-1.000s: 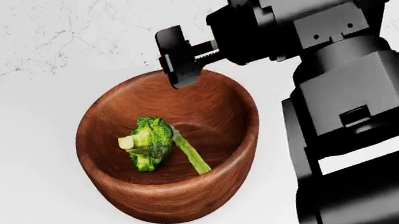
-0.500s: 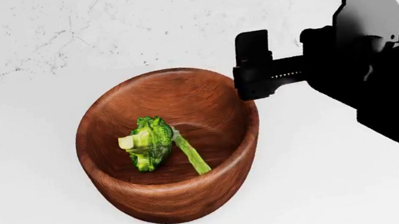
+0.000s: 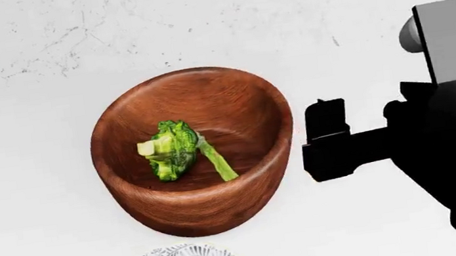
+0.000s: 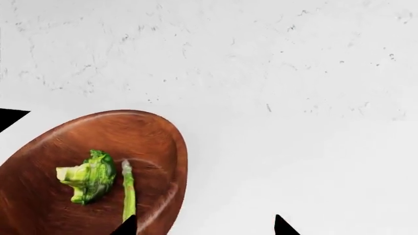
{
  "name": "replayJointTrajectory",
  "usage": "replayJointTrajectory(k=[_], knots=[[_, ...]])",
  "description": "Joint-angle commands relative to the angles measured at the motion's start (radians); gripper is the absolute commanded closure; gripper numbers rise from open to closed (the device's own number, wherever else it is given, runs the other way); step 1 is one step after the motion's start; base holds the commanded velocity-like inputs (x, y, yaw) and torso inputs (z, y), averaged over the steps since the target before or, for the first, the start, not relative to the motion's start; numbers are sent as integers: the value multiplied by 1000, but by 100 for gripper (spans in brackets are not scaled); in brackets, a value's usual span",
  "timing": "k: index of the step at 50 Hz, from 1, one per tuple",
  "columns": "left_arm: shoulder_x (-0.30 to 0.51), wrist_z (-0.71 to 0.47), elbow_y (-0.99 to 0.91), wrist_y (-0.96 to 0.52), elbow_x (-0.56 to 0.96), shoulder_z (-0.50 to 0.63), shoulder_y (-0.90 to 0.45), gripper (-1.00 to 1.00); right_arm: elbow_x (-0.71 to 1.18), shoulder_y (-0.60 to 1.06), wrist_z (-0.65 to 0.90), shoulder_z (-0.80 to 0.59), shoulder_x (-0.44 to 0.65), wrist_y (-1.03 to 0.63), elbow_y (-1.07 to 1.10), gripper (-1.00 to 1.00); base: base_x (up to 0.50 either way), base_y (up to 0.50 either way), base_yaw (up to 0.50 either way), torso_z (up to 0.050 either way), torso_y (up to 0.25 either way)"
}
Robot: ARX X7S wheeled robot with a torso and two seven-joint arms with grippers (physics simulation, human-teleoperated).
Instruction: Pick the broccolis and asparaguss from the sink and place them in one bowl. Place the onion in the other bowl. Then turn off the sink faucet.
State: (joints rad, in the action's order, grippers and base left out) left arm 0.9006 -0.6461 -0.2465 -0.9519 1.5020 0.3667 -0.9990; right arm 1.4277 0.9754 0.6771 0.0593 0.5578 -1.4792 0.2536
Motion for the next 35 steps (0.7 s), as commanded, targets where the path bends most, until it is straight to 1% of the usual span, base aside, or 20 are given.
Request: replayJointTrajectory(k=[1,9,24,30,35], knots=[[7,1,-4,5,3,-3,6,-100,59,-88,74,42,32,40,73,-100,-398,0,0,0,0],[11,-6,-9,4,16,-7,7,-100,53,-91,71,35,47,58,95,-100,-398,0,0,0,0],[1,-33,-24,8,28,-5,11,-100,35,-163,57,65,60,122,155,-100,-444,0,0,0,0],[8,-30,-20,10,31,-10,9,-100,19,-161,48,54,66,131,160,-100,-447,4,0,0,0],[26,-25,-26,21,34,-21,33,-100,-1,-161,28,19,78,122,179,-100,-296,202,0,0,0]])
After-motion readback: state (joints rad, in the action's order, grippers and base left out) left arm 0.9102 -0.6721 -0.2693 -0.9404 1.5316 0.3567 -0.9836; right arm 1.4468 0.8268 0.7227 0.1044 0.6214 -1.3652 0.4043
